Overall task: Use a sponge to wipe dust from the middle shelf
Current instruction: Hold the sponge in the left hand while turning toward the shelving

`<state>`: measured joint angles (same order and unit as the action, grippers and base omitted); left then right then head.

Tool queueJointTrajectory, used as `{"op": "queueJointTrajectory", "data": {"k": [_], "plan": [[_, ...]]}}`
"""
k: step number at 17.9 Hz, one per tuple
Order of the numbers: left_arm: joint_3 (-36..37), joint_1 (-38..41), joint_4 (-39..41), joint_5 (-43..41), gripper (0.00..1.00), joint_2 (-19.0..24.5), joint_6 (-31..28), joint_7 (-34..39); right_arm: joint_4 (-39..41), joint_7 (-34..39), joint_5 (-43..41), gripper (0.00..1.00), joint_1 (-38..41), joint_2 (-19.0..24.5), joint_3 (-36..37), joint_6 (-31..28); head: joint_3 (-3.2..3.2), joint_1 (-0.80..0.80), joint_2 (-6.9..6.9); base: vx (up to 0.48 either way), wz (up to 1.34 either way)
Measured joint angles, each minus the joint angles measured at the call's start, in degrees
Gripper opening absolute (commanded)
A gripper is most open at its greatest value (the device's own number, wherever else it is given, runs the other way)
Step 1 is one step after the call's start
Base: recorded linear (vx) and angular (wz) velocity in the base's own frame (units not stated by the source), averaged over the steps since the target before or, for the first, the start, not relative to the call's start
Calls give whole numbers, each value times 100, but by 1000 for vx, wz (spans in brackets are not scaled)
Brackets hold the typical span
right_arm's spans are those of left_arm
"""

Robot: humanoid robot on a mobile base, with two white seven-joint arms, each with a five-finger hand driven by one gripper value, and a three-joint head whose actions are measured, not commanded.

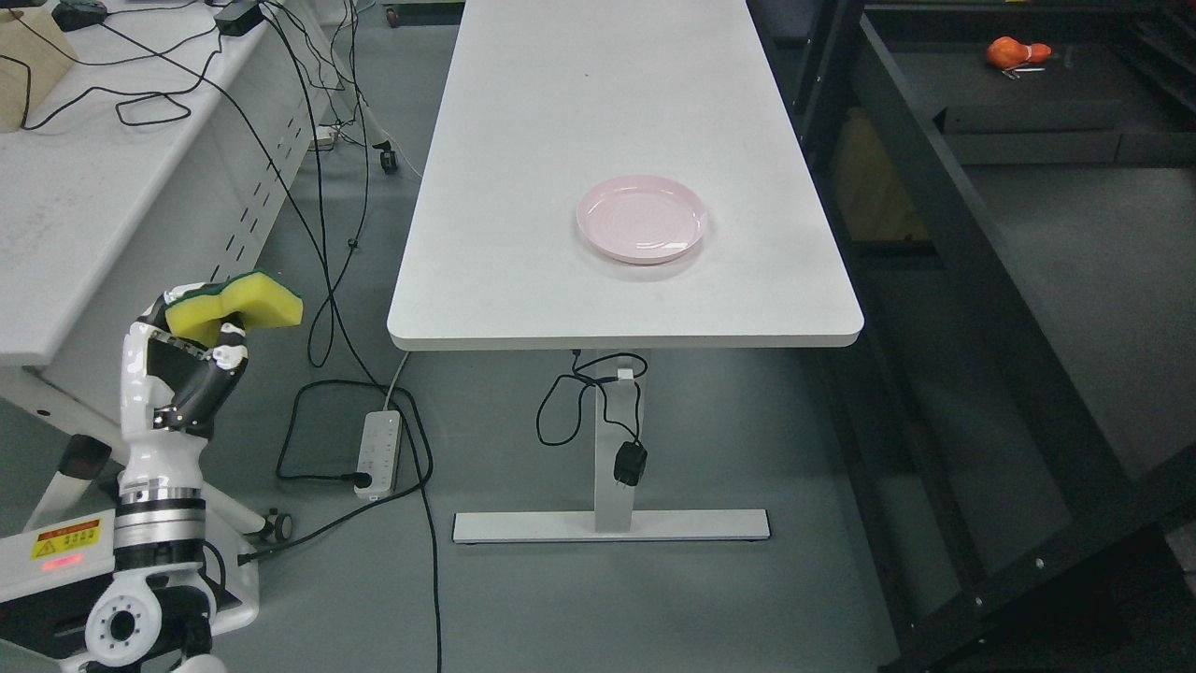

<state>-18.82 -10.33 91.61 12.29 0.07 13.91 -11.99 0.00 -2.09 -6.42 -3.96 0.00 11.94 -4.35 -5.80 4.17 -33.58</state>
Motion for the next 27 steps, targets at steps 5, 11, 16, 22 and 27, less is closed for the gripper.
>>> {"op": "queueJointTrajectory", "data": {"k": [5, 11, 16, 22, 27], "plan": [[72, 6, 9, 1, 0, -2, 1, -1, 0, 0, 0, 100, 1, 0, 0, 0, 0, 0, 0, -303, -50], [169, -9, 14, 1, 1, -5, 1, -1, 0, 0, 0, 100, 2, 0, 0, 0, 0, 0, 0, -245, -222], [281, -17, 19, 1, 1, -6, 1, -2, 0, 0, 0, 100, -1, 0, 0, 0, 0, 0, 0, -120, -226], [411, -35, 20, 1, 1, -7, 1, -2, 0, 0, 0, 100, -1, 0, 0, 0, 0, 0, 0, -129, -434], [651, -107, 22, -2, 1, -7, 105, -72, 0, 1, 0, 100, 0, 0, -1, 0, 0, 0, 0, -82, -744]]}}
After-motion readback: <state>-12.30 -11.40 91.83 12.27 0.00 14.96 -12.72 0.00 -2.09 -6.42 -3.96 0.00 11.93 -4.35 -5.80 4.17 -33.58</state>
